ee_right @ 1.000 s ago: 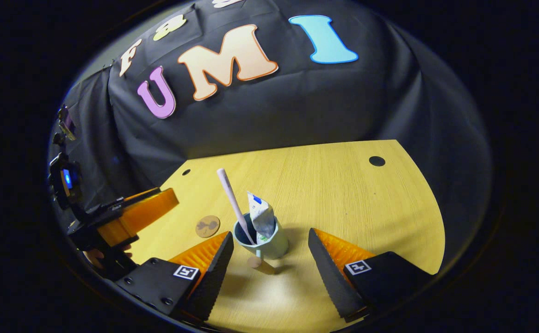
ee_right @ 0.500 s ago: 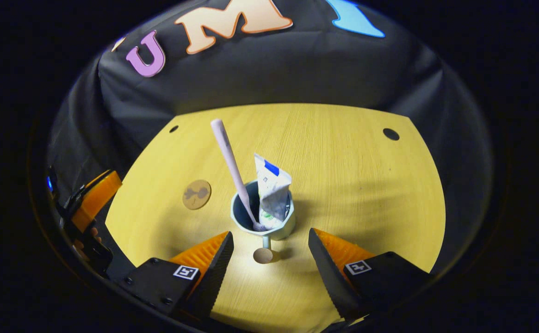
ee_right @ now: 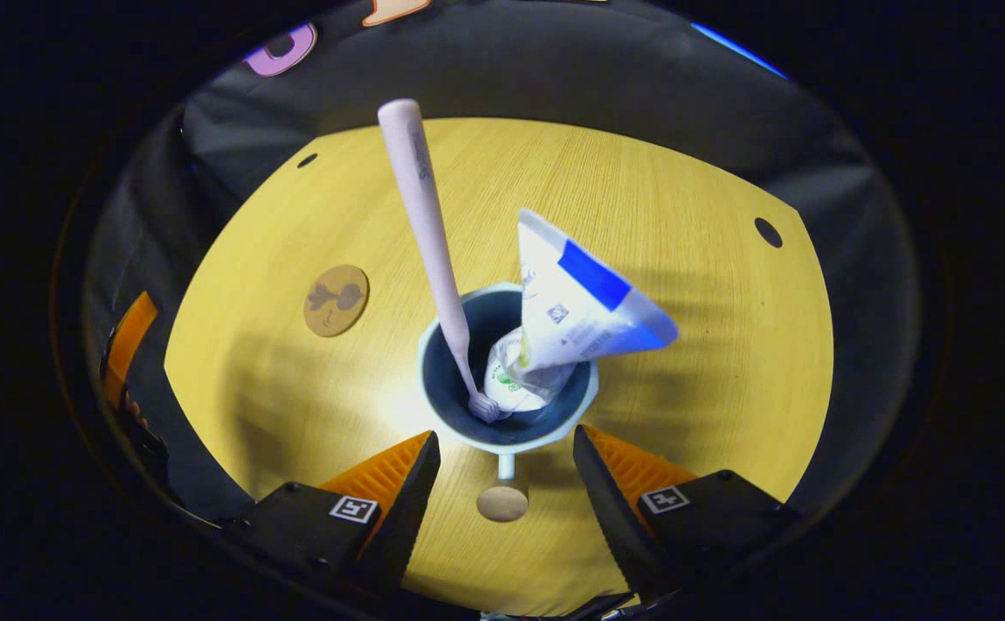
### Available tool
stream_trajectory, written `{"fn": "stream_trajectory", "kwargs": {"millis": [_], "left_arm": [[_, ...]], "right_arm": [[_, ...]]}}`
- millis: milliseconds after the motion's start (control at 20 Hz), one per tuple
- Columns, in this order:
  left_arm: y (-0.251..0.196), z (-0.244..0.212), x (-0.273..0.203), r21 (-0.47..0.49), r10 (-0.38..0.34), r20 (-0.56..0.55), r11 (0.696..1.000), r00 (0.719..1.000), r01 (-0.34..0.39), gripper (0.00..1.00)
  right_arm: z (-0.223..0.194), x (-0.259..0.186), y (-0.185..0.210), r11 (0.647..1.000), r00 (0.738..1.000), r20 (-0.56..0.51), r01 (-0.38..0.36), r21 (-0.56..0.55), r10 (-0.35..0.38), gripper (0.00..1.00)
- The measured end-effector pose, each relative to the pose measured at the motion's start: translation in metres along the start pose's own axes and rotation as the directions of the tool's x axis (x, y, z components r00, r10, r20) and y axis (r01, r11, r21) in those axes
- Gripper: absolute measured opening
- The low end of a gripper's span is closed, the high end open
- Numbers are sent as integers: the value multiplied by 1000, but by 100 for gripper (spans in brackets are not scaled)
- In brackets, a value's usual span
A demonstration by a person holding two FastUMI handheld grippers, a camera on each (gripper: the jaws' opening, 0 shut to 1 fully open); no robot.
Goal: Put the toothbrush and toothpaste on the desktop into the cup, then pick up the cup and place it on the coaster on the desktop.
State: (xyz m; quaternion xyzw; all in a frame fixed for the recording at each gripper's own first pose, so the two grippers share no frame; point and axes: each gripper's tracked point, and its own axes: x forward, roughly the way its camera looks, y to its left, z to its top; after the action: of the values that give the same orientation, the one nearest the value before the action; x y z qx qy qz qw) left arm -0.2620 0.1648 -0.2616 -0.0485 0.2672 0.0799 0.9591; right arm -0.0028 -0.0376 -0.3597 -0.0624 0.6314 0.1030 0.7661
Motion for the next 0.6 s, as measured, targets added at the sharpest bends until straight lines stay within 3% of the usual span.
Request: {"fn": "stream_trajectory", "kwargs": {"millis": [150, 300, 400, 450, 550, 600], "left_arm": [[14, -5, -4, -8, 28, -6, 1000, 1000, -28, 95], [26, -9, -7, -20, 46, -14, 999, 999, -46, 96], [30, -11, -6, -25, 53, -15, 998, 998, -53, 95], [33, -11, -5, -26, 56, -16, 998, 998, -56, 95], [36, -14, -6, -28, 57, -28, 998, 998, -58, 95], [37, -14, -4, -31, 56, -31, 998, 998, -57, 95]], "right_arm": [[-3, 13, 3, 1000, 999, -36, 5, -4, -5, 75], [-6, 20, -2, 999, 998, -61, 32, -31, -34, 78], [-9, 24, -7, 997, 995, -78, 54, -50, -58, 70], [-11, 22, -8, 997, 994, -95, 56, -49, -60, 49], [-12, 26, -14, 997, 994, -97, 49, -52, -54, 33], [-13, 27, -12, 997, 994, -97, 47, -53, -52, 32]]}}
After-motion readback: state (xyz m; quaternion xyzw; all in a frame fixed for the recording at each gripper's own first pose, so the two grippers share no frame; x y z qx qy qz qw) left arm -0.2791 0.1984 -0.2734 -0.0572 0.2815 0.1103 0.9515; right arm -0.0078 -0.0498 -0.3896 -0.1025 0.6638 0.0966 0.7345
